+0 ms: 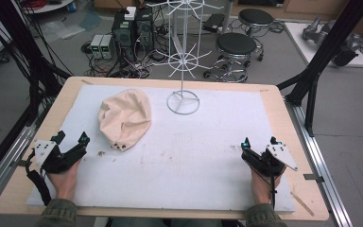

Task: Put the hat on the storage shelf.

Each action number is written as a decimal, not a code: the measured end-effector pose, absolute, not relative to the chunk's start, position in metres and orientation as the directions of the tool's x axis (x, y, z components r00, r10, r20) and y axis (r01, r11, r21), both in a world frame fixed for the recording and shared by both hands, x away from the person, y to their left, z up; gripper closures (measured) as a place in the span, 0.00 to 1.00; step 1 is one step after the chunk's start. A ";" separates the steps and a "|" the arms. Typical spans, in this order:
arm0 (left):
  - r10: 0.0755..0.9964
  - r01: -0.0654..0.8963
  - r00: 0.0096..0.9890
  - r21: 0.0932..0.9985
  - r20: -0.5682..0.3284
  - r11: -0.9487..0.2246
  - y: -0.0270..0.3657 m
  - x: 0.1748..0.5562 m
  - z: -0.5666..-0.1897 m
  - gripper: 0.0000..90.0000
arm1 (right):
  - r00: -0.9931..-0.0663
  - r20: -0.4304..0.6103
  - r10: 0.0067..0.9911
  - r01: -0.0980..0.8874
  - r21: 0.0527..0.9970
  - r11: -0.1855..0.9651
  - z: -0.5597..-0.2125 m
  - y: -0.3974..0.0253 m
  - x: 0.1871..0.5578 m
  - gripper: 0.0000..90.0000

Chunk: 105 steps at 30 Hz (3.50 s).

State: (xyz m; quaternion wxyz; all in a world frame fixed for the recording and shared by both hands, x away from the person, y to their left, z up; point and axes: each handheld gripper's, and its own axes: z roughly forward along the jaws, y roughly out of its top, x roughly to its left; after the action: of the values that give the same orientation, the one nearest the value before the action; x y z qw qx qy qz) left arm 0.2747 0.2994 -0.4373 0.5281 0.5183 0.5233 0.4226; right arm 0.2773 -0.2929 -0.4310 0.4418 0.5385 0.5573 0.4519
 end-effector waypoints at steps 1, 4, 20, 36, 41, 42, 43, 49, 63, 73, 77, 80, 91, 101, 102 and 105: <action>0.989 0.094 0.094 0.990 -0.116 0.107 0.299 0.275 -0.437 0.22 | -0.029 -0.006 1.000 0.201 0.980 0.012 -0.431 -0.293 0.277 0.10; 0.989 0.094 0.093 0.989 -0.119 0.110 0.300 0.275 -0.437 0.22 | -0.030 -0.007 1.000 0.202 0.979 0.013 -0.431 -0.293 0.277 0.10; 0.990 0.097 0.089 0.990 -0.113 0.104 0.300 0.275 -0.438 0.22 | -0.031 -0.009 0.999 0.207 0.978 0.015 -0.431 -0.293 0.277 0.10; 0.989 0.088 0.083 0.990 -0.122 0.115 0.298 0.284 -0.433 0.22 | -0.034 -0.016 0.999 0.206 0.978 0.022 -0.432 -0.292 0.278 0.10; 0.991 0.073 0.085 0.992 -0.106 0.099 0.297 0.288 -0.425 0.22 | -0.031 -0.020 0.999 0.201 0.979 0.026 -0.432 -0.292 0.278 0.10; 0.990 0.071 0.084 0.991 -0.116 0.110 0.297 0.290 -0.421 0.22 | -0.029 -0.018 0.999 0.206 0.978 0.023 -0.432 -0.292 0.278 0.10; 0.990 0.071 0.084 0.991 -0.116 0.110 0.297 0.290 -0.421 0.22 | -0.029 -0.018 0.999 0.206 0.978 0.023 -0.432 -0.292 0.278 0.10; 0.989 0.072 0.094 0.992 -0.114 0.107 0.297 0.299 -0.408 0.23 | -0.026 -0.021 0.999 0.198 0.980 0.026 -0.432 -0.291 0.278 0.10; 0.984 0.130 0.163 0.990 -0.074 0.053 0.289 0.332 -0.384 0.24 | -0.031 -0.034 0.999 0.194 0.980 0.039 -0.431 -0.290 0.277 0.10; 0.980 0.208 0.175 0.976 -0.098 0.061 0.289 0.362 -0.377 0.23 | -0.036 -0.040 0.999 0.195 0.980 0.046 -0.431 -0.289 0.277 0.10; 0.977 0.230 0.171 0.969 -0.127 0.086 0.292 0.372 -0.379 0.22 | -0.038 -0.048 0.998 0.195 0.979 0.055 -0.431 -0.289 0.278 0.10; 0.976 0.258 0.174 0.962 -0.134 0.087 0.294 0.379 -0.380 0.23 | -0.038 -0.048 0.998 0.198 0.979 0.055 -0.432 -0.289 0.277 0.10; 0.974 0.310 0.202 0.950 -0.103 0.036 0.293 0.403 -0.371 0.23 | -0.039 -0.053 0.998 0.199 0.978 0.060 -0.431 -0.289 0.277 0.10; 0.969 0.347 0.228 0.938 -0.096 0.012 0.288 0.430 -0.365 0.24 | -0.045 -0.054 0.998 0.206 0.977 0.062 -0.432 -0.288 0.278 0.10; 0.968 0.352 0.232 0.936 -0.095 0.008 0.286 0.434 -0.365 0.24 | -0.046 -0.054 0.997 0.205 0.977 0.063 -0.432 -0.288 0.278 0.10; 0.965 0.371 0.247 0.929 -0.083 -0.015 0.282 0.445 -0.365 0.24 | -0.049 -0.052 0.997 0.206 0.977 0.061 -0.432 -0.288 0.277 0.10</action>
State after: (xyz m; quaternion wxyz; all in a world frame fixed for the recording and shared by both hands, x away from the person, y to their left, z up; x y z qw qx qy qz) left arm 0.4452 0.2817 -0.3653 0.4665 0.6370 0.5245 0.3186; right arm 0.2773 -0.2875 -0.4319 0.4482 0.5240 0.5741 0.4415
